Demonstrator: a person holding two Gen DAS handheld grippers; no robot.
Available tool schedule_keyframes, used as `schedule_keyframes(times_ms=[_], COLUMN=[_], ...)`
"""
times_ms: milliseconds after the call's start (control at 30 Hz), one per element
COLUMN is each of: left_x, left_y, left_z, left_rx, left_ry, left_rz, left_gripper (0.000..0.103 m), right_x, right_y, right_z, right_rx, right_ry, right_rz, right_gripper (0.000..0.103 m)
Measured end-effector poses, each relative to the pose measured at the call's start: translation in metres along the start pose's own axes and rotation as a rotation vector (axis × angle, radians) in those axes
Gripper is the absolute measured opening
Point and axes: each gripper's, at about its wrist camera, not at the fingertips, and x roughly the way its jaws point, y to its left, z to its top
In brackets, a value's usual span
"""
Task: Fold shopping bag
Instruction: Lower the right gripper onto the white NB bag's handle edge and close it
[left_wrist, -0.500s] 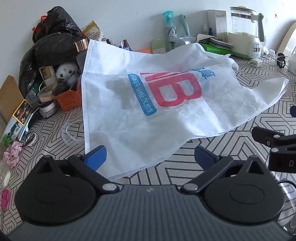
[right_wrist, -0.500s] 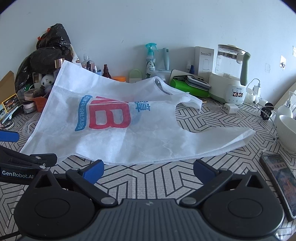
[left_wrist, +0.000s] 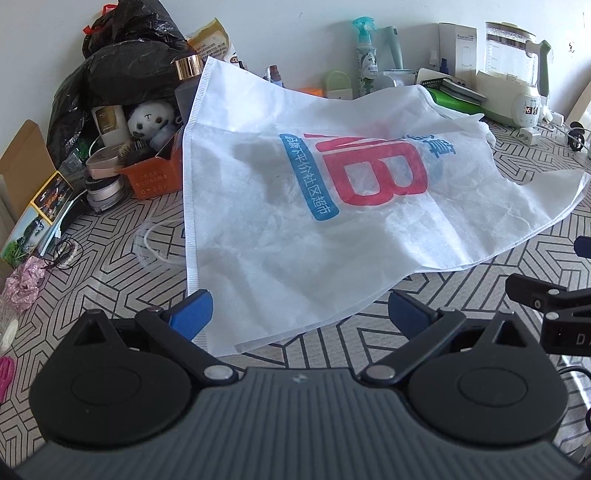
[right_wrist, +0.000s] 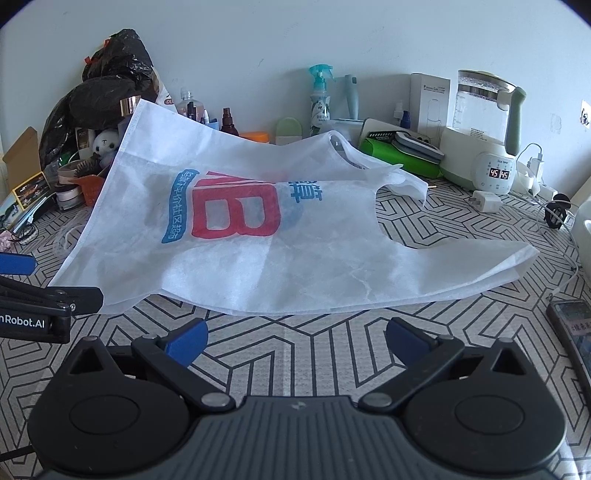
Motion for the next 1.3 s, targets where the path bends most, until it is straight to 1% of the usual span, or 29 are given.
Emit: schedule_keyframes(times_ms=[100, 233, 433, 467, 533, 600, 700, 767, 833, 900, 967, 1067, 1100, 1167, 1233, 1300], left_x=[0.0, 0.002, 0.001, -0.004, -0.014, -0.024, -0.027, -0.023, -0.016, -0.006, 0.004, 0.021, 0.025, 0.027, 0.024, 0.024], left_y=[-0.003, 0.0, 0.013, 0.017, 0.026, 0.038, 0.059, 0.073, 0.083, 0.088, 0.087, 0.083, 0.083, 0.084, 0.086, 0.091], left_z=[-0.003, -0.004, 0.0, 0.0, -0.001, -0.003, -0.003, -0.002, -0.001, 0.001, 0.001, 0.001, 0.002, 0.003, 0.005, 0.009], left_rx=[0.002, -0.005, 0.001, 0.007, 0.018, 0.022, -0.008, -0.051, -0.096, -0.13, -0.141, -0.142, -0.147, -0.172, -0.184, -0.183], left_ry=[-0.016, -0.015, -0.014, -0.021, -0.038, -0.046, -0.024, -0.005, 0.016, 0.035, 0.056, 0.084, 0.086, 0.066, 0.031, 0.02], left_rz=[0.001, -0.034, -0.008, -0.004, 0.007, 0.036, 0.103, 0.124, 0.111, 0.071, 0.053, 0.06, 0.066, 0.091, 0.131, 0.142], left_gripper=[0.103, 0.103, 0.103, 0.103, 0.103, 0.103, 0.103, 0.103, 0.103, 0.103, 0.103, 0.103, 0.103, 0.103, 0.103, 0.103], right_x=[0.0, 0.001, 0.008, 0.009, 0.012, 0.014, 0.024, 0.03, 0.033, 0.034, 0.032, 0.031, 0.033, 0.04, 0.048, 0.055], right_y=[-0.001, -0.001, 0.002, 0.003, 0.005, 0.006, 0.013, 0.014, 0.015, 0.016, 0.022, 0.033, 0.041, 0.051, 0.059, 0.063], right_z=[-0.001, -0.001, 0.003, 0.004, 0.006, 0.009, 0.013, 0.017, 0.021, 0.024, 0.025, 0.026, 0.026, 0.027, 0.029, 0.031], right_rx=[0.007, 0.008, -0.004, -0.008, -0.041, -0.083, -0.142, -0.139, -0.131, -0.136, -0.192, -0.291, -0.34, -0.393, -0.423, -0.417], right_ry=[0.001, 0.014, 0.024, 0.026, 0.032, 0.034, 0.042, 0.048, 0.054, 0.051, 0.035, 0.017, 0.013, 0.025, 0.039, 0.042], right_rz=[-0.007, 0.0, 0.024, 0.032, 0.078, 0.122, 0.152, 0.168, 0.193, 0.199, 0.188, 0.185, 0.186, 0.184, 0.193, 0.203], right_gripper=[0.103, 0.103, 0.103, 0.103, 0.103, 0.103, 0.103, 0.103, 0.102, 0.1, 0.099, 0.099, 0.098, 0.09, 0.087, 0.081])
